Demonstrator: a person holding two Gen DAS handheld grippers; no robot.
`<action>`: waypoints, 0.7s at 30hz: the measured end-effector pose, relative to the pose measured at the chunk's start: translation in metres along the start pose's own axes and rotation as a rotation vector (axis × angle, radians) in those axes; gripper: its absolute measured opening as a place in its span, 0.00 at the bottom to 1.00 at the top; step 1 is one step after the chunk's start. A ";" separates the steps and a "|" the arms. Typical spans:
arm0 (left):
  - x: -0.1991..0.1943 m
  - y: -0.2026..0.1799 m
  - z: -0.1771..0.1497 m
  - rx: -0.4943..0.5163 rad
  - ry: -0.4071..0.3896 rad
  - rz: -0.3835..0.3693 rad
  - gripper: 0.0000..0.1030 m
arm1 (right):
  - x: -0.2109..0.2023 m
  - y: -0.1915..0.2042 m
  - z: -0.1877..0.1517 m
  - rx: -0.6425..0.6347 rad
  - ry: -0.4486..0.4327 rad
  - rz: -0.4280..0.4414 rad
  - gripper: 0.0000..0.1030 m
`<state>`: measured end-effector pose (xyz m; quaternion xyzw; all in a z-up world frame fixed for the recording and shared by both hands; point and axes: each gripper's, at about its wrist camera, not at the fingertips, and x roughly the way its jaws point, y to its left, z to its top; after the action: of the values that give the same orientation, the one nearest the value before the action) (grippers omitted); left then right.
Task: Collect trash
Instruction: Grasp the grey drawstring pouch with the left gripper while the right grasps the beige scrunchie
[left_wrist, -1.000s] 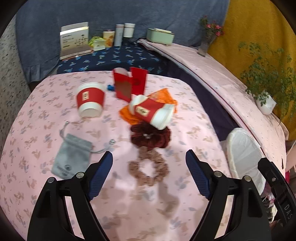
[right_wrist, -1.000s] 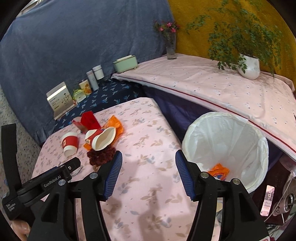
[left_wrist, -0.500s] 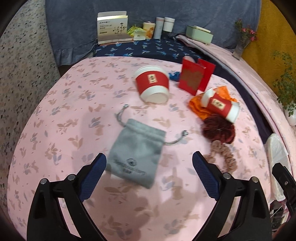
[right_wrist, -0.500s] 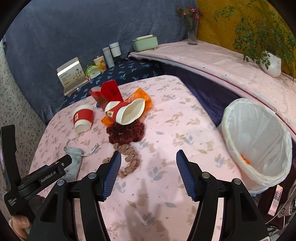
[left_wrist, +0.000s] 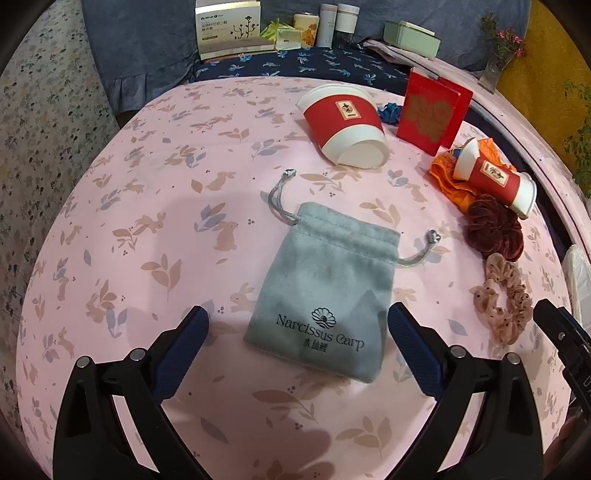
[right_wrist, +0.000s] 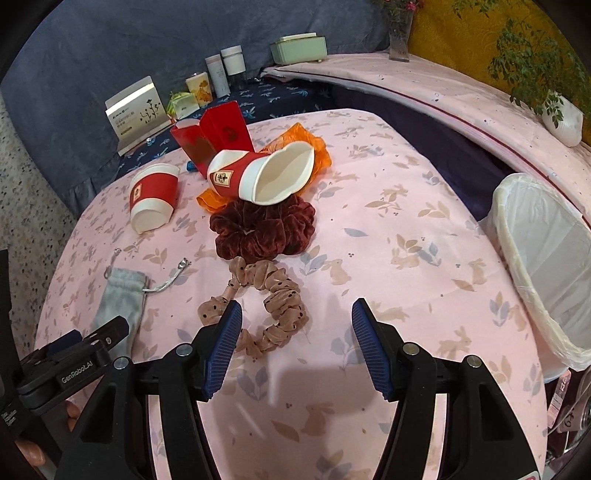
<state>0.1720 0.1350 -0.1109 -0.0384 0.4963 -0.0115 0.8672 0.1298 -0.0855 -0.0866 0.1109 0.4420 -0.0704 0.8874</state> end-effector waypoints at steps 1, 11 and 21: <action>0.002 0.000 0.000 0.000 0.004 0.000 0.91 | 0.003 0.001 0.001 -0.001 0.004 -0.002 0.58; 0.011 -0.017 0.001 0.055 0.000 0.006 0.91 | 0.029 0.007 -0.002 -0.012 0.052 -0.009 0.58; 0.007 -0.025 -0.002 0.105 -0.036 0.018 0.55 | 0.028 0.012 -0.008 -0.060 0.046 -0.022 0.24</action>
<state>0.1744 0.1099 -0.1162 0.0113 0.4796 -0.0291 0.8769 0.1430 -0.0724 -0.1119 0.0807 0.4654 -0.0642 0.8791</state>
